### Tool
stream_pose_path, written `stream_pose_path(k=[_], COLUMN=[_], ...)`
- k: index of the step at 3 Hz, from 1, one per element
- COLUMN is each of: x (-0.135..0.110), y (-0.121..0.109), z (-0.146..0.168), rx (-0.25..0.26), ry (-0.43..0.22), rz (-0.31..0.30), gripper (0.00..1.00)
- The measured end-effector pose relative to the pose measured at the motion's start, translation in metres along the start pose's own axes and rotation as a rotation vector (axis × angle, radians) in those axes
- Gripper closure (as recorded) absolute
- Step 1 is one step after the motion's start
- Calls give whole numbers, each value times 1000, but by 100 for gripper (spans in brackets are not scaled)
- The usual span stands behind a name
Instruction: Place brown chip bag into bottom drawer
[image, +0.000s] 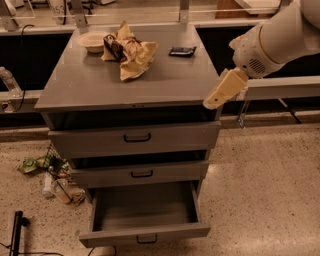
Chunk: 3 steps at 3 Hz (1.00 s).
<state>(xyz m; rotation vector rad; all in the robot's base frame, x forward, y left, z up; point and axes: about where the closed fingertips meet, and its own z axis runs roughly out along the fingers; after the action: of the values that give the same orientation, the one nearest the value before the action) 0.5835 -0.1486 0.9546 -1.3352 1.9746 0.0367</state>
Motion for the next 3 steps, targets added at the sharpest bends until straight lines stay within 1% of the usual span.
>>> stream_pose_path(k=[1, 2, 3], x=[-23, -64, -99], y=[-13, -34, -43], z=[15, 51, 125], rx=[46, 69, 12], ry=[-68, -191, -298], rz=[-1, -17, 12], gripper=[0, 0, 0])
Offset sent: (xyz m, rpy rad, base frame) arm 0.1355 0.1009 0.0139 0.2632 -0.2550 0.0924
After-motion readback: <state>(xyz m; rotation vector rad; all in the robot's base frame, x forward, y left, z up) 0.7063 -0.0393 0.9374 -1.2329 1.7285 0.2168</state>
